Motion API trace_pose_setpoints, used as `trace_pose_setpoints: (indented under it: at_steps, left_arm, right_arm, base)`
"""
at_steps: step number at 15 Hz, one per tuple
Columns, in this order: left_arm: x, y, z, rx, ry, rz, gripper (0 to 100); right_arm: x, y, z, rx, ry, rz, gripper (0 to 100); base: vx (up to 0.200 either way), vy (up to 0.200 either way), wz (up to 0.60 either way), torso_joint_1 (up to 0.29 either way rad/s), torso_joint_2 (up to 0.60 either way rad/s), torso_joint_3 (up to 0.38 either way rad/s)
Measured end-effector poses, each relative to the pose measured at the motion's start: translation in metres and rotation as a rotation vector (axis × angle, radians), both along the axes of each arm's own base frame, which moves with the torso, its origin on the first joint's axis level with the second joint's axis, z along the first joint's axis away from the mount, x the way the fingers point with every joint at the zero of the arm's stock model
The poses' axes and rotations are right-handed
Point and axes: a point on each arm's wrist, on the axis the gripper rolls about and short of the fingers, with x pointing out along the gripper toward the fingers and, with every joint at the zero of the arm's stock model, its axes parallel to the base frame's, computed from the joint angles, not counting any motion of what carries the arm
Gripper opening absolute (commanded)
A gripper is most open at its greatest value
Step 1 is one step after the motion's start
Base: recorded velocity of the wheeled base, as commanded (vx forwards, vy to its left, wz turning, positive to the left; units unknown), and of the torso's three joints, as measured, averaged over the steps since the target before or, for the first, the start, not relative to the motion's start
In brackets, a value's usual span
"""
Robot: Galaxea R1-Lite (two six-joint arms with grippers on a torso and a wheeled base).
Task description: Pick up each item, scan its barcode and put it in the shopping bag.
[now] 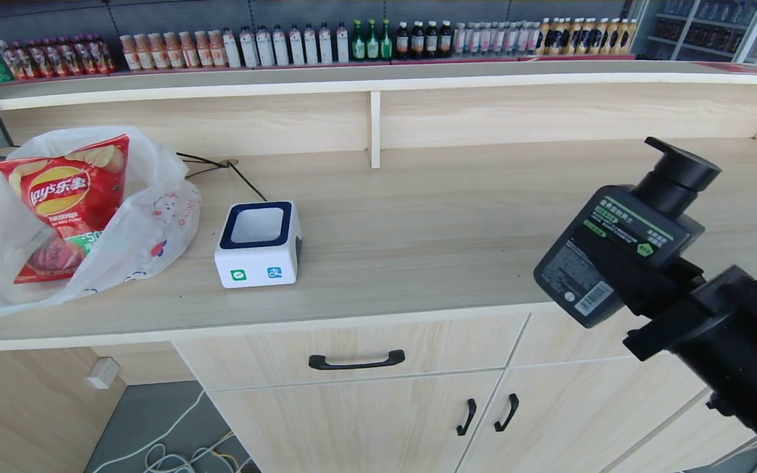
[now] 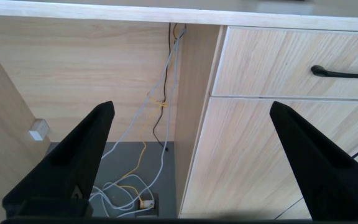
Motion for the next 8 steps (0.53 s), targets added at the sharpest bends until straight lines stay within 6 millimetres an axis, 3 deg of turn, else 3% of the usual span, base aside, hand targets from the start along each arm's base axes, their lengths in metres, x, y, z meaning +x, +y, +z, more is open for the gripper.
trace_pose_setpoints:
  at_steps: [5, 8]
  left_arm:
    - [0.000, 0.000, 0.000, 0.000, 0.000, 0.000, 100]
    - [0.000, 0.000, 0.000, 0.000, 0.000, 0.000, 100]
  right_arm:
    - [-0.011, 0.000, -0.004, 0.071, 0.060, 0.373, 0]
    - [-0.014, 0.001, -0.005, 0.101, 0.108, 0.513, 0]
  base:
    - [0.000, 0.000, 0.00, 0.000, 0.00, 0.000]
    - [0.000, 0.000, 0.00, 0.000, 0.00, 0.000]
